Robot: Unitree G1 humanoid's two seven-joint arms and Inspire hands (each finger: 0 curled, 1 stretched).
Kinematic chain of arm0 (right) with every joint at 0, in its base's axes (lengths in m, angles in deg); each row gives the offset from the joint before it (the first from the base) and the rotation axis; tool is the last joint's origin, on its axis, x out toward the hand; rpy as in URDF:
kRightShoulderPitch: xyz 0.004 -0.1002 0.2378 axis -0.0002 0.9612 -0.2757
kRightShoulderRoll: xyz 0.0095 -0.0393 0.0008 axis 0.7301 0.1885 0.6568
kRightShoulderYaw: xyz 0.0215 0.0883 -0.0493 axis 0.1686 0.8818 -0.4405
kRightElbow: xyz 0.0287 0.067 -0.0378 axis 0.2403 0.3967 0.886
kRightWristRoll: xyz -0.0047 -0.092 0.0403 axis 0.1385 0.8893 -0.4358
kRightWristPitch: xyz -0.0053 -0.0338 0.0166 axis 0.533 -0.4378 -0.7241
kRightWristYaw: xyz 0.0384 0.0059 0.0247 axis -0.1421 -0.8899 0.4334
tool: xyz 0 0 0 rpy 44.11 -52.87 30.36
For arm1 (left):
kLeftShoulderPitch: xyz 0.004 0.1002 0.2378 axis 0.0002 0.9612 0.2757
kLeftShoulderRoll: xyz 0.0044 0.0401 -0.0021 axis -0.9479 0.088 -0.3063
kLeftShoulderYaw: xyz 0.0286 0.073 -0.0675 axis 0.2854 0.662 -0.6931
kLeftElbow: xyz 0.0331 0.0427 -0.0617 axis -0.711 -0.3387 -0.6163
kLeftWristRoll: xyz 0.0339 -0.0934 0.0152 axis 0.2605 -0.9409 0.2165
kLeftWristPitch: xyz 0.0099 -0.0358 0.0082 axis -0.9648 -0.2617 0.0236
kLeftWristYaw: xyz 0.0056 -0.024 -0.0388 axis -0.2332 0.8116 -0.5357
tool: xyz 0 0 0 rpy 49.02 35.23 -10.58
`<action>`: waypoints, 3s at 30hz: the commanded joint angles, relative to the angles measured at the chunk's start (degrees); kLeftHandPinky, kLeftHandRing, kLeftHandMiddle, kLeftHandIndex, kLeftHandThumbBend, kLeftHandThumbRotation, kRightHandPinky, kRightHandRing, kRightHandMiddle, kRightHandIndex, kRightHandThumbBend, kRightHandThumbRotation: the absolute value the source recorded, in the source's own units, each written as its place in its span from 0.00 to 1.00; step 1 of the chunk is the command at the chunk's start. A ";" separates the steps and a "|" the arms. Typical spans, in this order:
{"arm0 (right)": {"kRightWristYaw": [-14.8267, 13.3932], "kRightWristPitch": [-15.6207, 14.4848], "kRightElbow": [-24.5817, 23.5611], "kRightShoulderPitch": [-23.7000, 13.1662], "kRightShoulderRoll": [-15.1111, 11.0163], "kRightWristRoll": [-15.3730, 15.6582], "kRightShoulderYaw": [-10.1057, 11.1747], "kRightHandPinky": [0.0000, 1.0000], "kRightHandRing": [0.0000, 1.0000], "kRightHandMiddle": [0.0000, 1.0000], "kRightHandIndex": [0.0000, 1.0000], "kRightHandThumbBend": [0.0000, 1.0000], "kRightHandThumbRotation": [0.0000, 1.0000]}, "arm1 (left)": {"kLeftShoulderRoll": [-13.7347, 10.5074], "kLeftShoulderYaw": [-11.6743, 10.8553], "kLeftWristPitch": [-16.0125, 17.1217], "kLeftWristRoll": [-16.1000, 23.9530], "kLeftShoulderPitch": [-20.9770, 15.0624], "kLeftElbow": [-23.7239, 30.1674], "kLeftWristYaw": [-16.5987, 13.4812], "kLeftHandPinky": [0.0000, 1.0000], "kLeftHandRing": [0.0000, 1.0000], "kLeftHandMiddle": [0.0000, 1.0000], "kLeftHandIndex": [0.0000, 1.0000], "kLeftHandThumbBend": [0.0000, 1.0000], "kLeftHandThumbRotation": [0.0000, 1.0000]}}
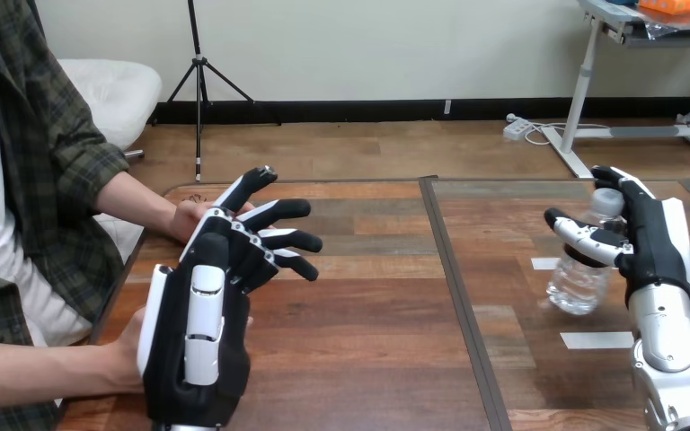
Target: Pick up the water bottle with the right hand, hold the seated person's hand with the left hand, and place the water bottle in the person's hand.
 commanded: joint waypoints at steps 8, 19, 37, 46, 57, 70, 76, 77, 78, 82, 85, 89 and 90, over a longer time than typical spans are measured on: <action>1.24 -0.74 -4.05 -0.87 1.22 0.07 -0.79 0.85 0.88 0.88 0.85 0.55 0.00 | -0.23 -0.70 -1.75 -2.21 -0.33 3.87 2.45 0.44 0.59 0.70 0.82 0.49 0.93; 1.29 -0.81 -3.75 -0.43 1.59 0.71 -1.16 0.86 0.88 0.89 0.85 0.58 0.00 | 0.23 -1.35 -1.98 -0.94 1.63 5.65 1.40 0.43 0.59 0.69 0.82 0.48 0.93; 1.27 0.66 -0.54 -1.08 2.80 0.71 -2.08 0.87 0.90 0.90 0.87 0.62 0.00 | -0.18 -1.93 -2.20 0.42 2.82 6.20 0.98 0.43 0.58 0.68 0.85 0.50 0.89; 0.34 0.53 2.43 -2.33 3.38 1.87 -3.45 0.88 0.91 0.90 0.88 0.64 0.00 | -0.05 -2.46 -1.61 1.94 2.74 5.63 0.81 0.43 0.58 0.68 0.85 0.49 0.90; 0.65 2.05 3.78 -2.52 5.12 0.73 -3.37 0.90 0.91 0.91 0.89 0.64 0.00 | -0.27 -2.47 -2.54 0.13 2.75 6.78 1.82 0.43 0.57 0.67 0.85 0.49 0.91; 0.40 4.87 6.67 -2.94 6.63 0.46 -2.97 0.91 0.91 0.91 0.90 0.65 0.00 | -0.82 -2.66 -3.07 0.07 3.26 7.69 2.67 0.43 0.57 0.67 0.85 0.50 0.88; 0.09 5.48 7.65 -3.17 7.18 0.25 -2.73 0.91 0.92 0.92 0.90 0.65 0.00 | -0.64 -2.59 -3.62 1.07 3.91 8.46 2.16 0.43 0.57 0.66 0.85 0.52 0.88; -0.05 5.63 7.81 -3.20 7.26 0.26 -2.71 0.91 0.92 0.92 0.90 0.65 0.00 | -0.59 -2.58 -3.56 1.21 4.01 8.46 2.15 0.43 0.57 0.66 0.85 0.52 0.87; -0.15 5.75 7.92 -3.20 7.32 0.27 -2.69 0.91 0.92 0.92 0.90 0.65 0.00 | -0.55 -2.57 -3.52 1.32 4.12 8.51 2.15 0.43 0.57 0.66 0.85 0.52 0.87; -0.72 5.93 8.76 -3.53 7.81 0.15 -2.46 0.91 0.92 0.92 0.90 0.66 0.00 | -0.50 -2.44 -3.50 1.69 4.51 8.61 2.22 0.43 0.57 0.66 0.85 0.51 0.88; -1.05 6.16 9.53 -3.87 8.07 0.09 -2.35 0.91 0.91 0.92 0.91 0.66 0.00 | -0.53 -2.34 -3.65 1.79 4.73 8.75 2.24 0.43 0.57 0.66 0.85 0.50 0.89; -1.10 6.93 10.45 -4.28 8.48 -0.36 -1.96 0.89 0.90 0.91 0.91 0.66 0.00 | -0.48 -2.32 -3.67 2.16 4.85 8.83 2.09 0.43 0.57 0.66 0.85 0.49 0.89; -1.09 7.10 10.65 -4.37 8.57 -0.47 -1.87 0.89 0.90 0.91 0.90 0.66 0.00 | -0.47 -2.33 -3.63 2.22 4.85 8.79 2.07 0.43 0.57 0.66 0.85 0.48 0.89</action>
